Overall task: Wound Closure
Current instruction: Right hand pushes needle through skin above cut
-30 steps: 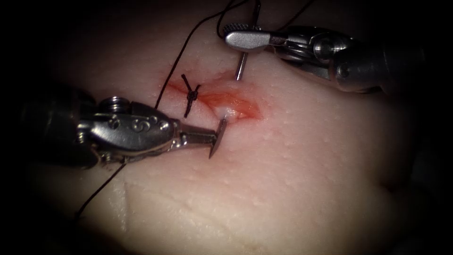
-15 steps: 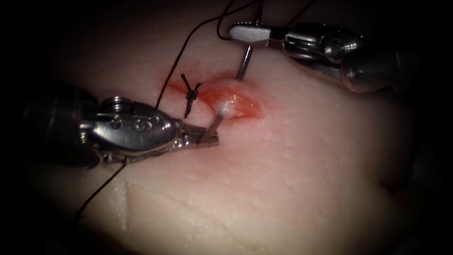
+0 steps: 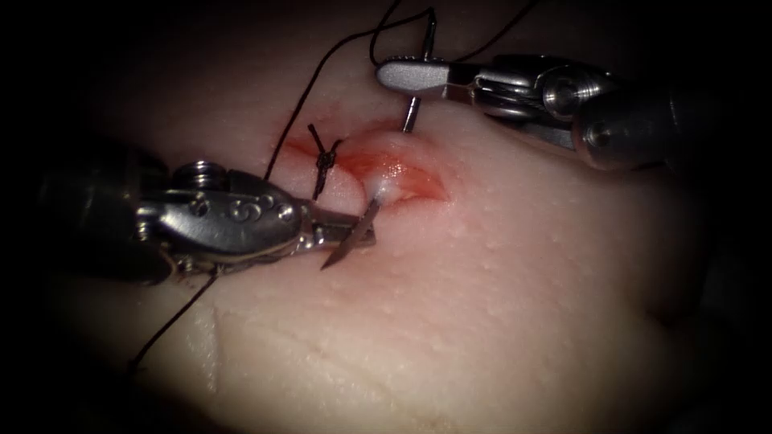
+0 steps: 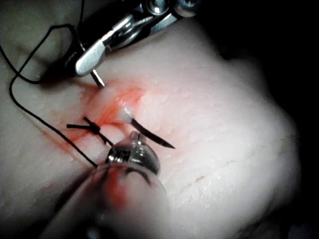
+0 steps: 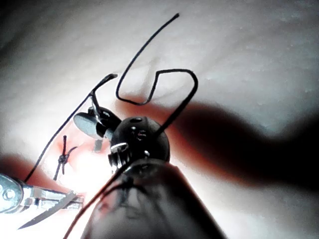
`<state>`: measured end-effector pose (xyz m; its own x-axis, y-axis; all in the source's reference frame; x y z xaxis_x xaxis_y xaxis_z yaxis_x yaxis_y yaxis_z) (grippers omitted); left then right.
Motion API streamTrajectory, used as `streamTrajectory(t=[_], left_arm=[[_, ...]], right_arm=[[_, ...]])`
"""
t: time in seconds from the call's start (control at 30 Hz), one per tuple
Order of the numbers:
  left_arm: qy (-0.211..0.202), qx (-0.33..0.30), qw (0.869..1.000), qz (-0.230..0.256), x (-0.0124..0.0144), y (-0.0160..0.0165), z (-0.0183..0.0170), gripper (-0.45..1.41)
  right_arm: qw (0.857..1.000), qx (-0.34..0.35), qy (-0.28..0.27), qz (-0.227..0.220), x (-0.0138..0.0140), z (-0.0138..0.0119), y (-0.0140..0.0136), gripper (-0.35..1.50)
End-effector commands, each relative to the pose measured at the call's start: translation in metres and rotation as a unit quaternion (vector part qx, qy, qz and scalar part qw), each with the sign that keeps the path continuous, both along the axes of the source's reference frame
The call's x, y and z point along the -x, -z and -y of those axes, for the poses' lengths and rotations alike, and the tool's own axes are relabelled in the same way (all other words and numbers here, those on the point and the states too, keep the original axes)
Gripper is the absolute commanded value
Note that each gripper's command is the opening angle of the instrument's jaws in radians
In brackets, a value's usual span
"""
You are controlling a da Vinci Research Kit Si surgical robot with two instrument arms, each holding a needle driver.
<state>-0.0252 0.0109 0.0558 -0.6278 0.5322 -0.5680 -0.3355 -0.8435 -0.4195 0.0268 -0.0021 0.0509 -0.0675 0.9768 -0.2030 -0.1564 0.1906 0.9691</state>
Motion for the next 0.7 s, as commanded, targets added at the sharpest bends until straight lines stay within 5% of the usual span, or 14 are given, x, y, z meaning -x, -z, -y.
streamTrajectory(t=[0.03,0.37,0.4,0.43,0.5,0.7], left_arm=[[-0.001,-0.001,1.000,0.001,0.0006,-0.0005,0.0009,-0.06],[-0.015,0.010,1.000,0.007,0.0000,-0.0001,0.0010,-0.06],[-0.019,0.014,1.000,0.011,-0.0001,-0.0001,0.0010,-0.06],[-0.022,0.019,0.999,0.015,-0.0002,-0.0001,0.0010,-0.05],[-0.027,0.029,0.999,0.024,-0.0005,0.0000,0.0011,-0.01],[-0.067,0.091,0.991,0.066,-0.0022,0.0002,0.0016,0.00]], right_arm=[[1.000,0.000,0.005,-0.004,-0.0009,0.0012,0.0000,-0.35],[1.000,-0.003,0.005,-0.026,-0.0012,0.0021,0.0005,-0.35],[1.000,0.000,0.000,-0.031,-0.0011,0.0018,0.0005,0.26],[0.999,0.004,-0.004,-0.035,-0.0010,0.0016,0.0004,0.64],[0.999,0.011,-0.009,-0.041,-0.0006,0.0013,0.0002,1.03],[0.998,0.023,-0.009,-0.049,0.0016,0.0004,-0.0004,1.20]])
